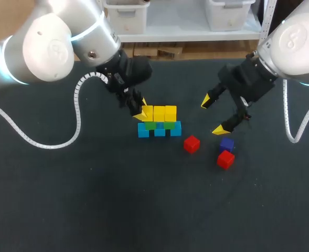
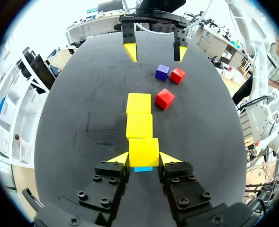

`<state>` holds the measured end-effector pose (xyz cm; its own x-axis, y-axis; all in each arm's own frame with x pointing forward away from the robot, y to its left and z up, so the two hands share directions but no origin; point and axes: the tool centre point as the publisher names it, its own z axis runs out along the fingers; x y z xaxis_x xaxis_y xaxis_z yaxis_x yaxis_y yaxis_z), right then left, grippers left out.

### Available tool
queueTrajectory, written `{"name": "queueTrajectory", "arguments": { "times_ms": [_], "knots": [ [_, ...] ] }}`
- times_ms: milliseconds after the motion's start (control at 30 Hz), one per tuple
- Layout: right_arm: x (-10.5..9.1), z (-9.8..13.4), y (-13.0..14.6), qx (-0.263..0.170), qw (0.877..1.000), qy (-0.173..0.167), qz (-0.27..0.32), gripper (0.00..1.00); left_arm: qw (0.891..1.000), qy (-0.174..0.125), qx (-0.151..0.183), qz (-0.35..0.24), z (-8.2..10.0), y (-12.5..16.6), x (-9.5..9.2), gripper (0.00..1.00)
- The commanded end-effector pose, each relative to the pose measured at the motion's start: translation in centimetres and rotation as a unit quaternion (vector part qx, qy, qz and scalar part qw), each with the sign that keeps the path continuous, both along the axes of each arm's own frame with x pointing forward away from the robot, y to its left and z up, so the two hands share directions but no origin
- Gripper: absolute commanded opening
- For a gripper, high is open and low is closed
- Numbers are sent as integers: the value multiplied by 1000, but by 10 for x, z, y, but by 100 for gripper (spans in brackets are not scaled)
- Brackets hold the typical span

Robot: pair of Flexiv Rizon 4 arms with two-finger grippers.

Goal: Place the blue cubes, place green cubes on the blue cubes, place the yellow cubes on the green cubes, then place the red cubes on the yellow cubes, and place purple cube on the red cubes.

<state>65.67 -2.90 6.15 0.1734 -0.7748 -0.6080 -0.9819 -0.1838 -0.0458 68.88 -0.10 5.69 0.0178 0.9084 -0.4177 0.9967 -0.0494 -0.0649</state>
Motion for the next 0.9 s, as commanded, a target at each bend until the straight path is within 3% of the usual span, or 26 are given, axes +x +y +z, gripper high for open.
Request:
{"name": "queueTrajectory", "arguments": {
  "times_ms": [33,333,633,900],
  "knots": [
    [1,0,0,1,1000,0,0,100,1000,2,1,0,0,0,1,19],
    [1,0,0,1,1000,0,0,100,1000,0,1,0,0,-1,1,16],
    [1,0,0,1,1000,0,0,100,1000,4,3,1,-1,-1,1,33],
    [1,0,0,1,1000,0,0,100,1000,5,2,0,-1,-3,1,37]
  ]
}}
